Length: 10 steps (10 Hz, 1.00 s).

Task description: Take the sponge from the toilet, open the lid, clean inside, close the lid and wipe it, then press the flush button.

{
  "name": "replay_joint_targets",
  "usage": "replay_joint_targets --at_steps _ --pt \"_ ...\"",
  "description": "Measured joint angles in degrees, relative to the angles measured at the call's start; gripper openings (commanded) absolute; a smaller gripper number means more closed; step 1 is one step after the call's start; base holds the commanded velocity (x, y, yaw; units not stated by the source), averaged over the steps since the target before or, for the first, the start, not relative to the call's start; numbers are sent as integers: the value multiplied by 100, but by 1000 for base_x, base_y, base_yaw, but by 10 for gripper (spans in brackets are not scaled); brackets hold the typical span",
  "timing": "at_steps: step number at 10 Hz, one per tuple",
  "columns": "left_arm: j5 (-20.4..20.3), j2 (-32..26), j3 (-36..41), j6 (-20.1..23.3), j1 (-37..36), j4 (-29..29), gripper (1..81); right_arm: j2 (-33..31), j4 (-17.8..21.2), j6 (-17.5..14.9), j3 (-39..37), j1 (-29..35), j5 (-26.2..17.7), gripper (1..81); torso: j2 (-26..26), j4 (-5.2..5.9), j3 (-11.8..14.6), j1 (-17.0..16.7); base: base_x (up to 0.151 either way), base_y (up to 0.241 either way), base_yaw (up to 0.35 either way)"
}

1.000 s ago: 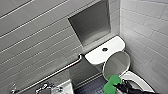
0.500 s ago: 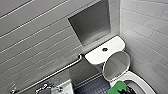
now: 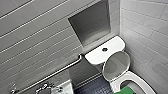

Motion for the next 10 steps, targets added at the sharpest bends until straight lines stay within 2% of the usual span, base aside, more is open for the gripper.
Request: replay_joint_targets --at_steps 2,7,10 --pt "-4 13 2 0 0 0 811 -90 0 0 83 -126 143 10 0 0 0 0 0 0 0" --pt "-2 11 2 0 0 0 811 -1034 -9 -2 957 -1022 1023 10 0 0 0 0 0 0 0" --pt "-2 11 2 0 0 0 811 -1336 -85 0 1185 -1497 1447 10 0 0 0 0 0 0 0"
